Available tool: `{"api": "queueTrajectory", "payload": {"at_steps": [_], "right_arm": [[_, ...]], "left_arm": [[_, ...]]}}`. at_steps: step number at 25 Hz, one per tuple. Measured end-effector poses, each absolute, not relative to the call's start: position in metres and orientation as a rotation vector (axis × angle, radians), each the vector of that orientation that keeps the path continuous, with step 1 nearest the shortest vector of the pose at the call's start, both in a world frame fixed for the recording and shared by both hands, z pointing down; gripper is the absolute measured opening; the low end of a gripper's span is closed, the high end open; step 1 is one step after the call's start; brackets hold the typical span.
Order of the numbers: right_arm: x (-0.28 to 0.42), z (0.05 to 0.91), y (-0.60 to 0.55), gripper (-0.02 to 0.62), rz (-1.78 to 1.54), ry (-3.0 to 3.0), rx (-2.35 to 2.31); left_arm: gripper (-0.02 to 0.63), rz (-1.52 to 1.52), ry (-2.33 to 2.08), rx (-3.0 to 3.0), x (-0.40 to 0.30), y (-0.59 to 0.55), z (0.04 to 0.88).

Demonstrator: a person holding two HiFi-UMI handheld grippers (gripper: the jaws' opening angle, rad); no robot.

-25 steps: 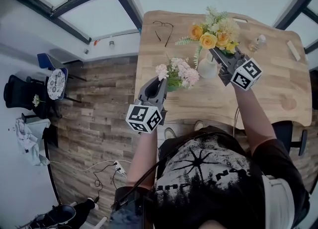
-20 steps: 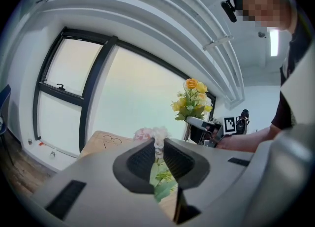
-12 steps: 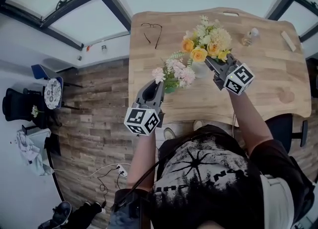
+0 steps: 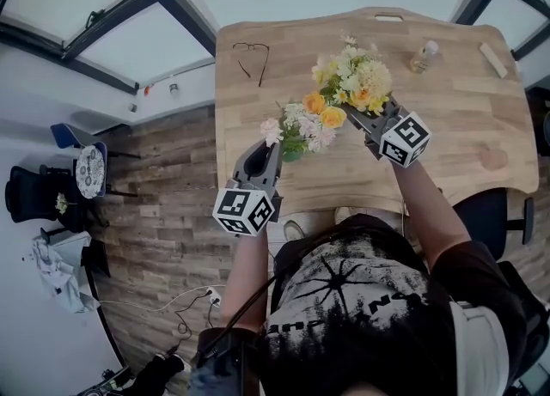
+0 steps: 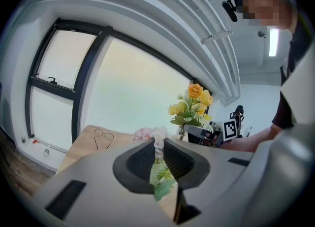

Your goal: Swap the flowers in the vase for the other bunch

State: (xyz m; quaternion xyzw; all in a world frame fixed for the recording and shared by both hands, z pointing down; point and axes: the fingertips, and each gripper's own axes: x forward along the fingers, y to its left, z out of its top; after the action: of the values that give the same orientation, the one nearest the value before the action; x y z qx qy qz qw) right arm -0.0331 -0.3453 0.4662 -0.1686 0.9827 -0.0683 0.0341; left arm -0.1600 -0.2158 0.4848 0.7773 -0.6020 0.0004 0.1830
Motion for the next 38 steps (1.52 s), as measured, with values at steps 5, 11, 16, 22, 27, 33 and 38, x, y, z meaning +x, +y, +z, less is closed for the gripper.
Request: {"api": "queueTrajectory", "payload": {"at_steps": [5, 11, 16, 22, 27, 33, 38], "right_arm": [[-0.033, 0.483, -0.345, 0.242, -0.238, 3.067, -0.523], [-0.034, 0.502, -0.346, 0.274, -0.210, 3.138, -0.554], [-0.033, 0.516, -0.346, 0.285, -0.212, 3.180, -0.587], [-0.028, 0.519, -0.352, 0.287, -0.168, 3.185, -0.672], [-0.024, 0.522, -0.355, 0.288, -0.108, 3.194, -0.751], [-0.019, 0.527, -0.363, 0.288, -0.111, 3.201, -0.817], [-0.019, 0.535, -0.366, 0.295, -0.175, 3.218, -0.828]], "left_arm": [[0.061, 0.013, -1.694, 2.189, -0.158, -0.216, 0.487], [0.061, 0.021, -1.699, 2.181, -0.159, -0.214, 0.489], [0.061, 0.025, -1.703, 2.172, -0.159, -0.211, 0.492], [0.061, 0.028, -1.708, 2.163, -0.158, -0.205, 0.493], [0.061, 0.027, -1.710, 2.160, -0.158, -0.203, 0.494], [0.061, 0.027, -1.711, 2.157, -0.161, -0.204, 0.496], [0.061, 0.028, -1.705, 2.159, -0.159, -0.205, 0.496]]}}
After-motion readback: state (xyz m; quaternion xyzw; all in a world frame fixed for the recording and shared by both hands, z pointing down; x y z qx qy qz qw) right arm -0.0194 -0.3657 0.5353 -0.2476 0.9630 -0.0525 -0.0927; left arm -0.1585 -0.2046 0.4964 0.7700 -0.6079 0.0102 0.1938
